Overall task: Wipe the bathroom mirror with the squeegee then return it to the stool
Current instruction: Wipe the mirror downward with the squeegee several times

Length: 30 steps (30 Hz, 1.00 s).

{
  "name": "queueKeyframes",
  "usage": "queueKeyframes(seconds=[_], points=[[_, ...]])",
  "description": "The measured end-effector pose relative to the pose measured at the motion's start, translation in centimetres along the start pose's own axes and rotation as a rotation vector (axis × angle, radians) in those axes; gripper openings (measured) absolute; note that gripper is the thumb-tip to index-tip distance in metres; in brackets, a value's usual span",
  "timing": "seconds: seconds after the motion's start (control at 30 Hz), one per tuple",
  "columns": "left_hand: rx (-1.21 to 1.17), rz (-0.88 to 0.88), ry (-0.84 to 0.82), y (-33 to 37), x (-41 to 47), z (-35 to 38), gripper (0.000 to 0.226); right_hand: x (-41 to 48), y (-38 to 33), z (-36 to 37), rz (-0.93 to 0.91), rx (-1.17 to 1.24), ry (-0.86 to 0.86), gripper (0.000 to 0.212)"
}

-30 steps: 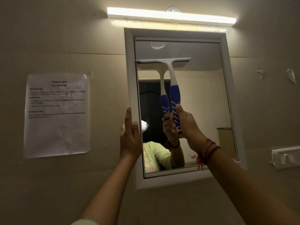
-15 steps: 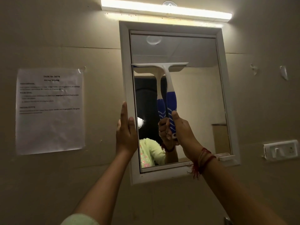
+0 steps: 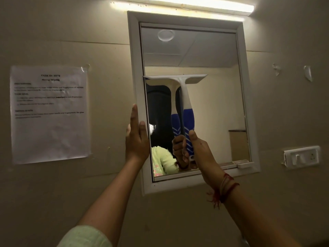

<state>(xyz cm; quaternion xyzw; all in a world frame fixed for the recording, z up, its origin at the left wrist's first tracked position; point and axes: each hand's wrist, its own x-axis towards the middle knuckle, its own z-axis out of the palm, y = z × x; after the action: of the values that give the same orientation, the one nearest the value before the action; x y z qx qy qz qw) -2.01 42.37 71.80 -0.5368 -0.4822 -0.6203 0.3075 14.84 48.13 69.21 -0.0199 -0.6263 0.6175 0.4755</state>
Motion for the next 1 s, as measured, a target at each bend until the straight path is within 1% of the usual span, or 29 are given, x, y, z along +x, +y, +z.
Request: queueKeyframes(seconds=[0.07, 0.13, 0.23, 0.3, 0.4, 0.5, 0.6, 0.77, 1.0], points=[[-0.002, 0.014, 0.0, -0.1, 0.0, 0.1, 0.048, -0.5, 0.7, -0.1, 0.021, 0.012, -0.018, 0.039], [-0.002, 0.023, 0.004, -0.3, 0.1, 0.2, 0.049, -1.1, 1.4, -0.2, 0.004, -0.033, -0.006, 0.041], [-0.002, 0.012, 0.001, -0.2, 0.1, 0.1, 0.049, -2.1, 2.3, -0.2, -0.019, -0.133, 0.076, 0.038], [-0.001, 0.0, 0.002, -0.1, 0.1, 0.0, 0.048, -2.7, 2.9, -0.3, -0.008, -0.17, 0.104, 0.041], [0.001, -0.006, 0.013, 0.0, 0.1, 0.0, 0.047, -3.3, 4.0, -0.6, 0.017, -0.163, 0.091, 0.049], [0.009, 0.008, 0.033, 0.2, 0.0, 0.0, 0.049, -3.7, 5.1, -0.9, 0.039, -0.175, 0.128, 0.05], [-0.006, -0.001, 0.018, 0.5, 0.0, -0.1, 0.048, -4.2, 6.0, -1.2, 0.042, -0.184, 0.134, 0.054], [0.007, 0.014, 0.009, 0.6, -0.1, -0.2, 0.048, -6.2, 7.5, -1.8, 0.063, -0.222, 0.122, 0.051], [0.019, 0.005, 0.013, 0.6, 0.0, -0.2, 0.048, -7.3, 9.0, -2.5, 0.096, -0.214, 0.104, 0.049]])
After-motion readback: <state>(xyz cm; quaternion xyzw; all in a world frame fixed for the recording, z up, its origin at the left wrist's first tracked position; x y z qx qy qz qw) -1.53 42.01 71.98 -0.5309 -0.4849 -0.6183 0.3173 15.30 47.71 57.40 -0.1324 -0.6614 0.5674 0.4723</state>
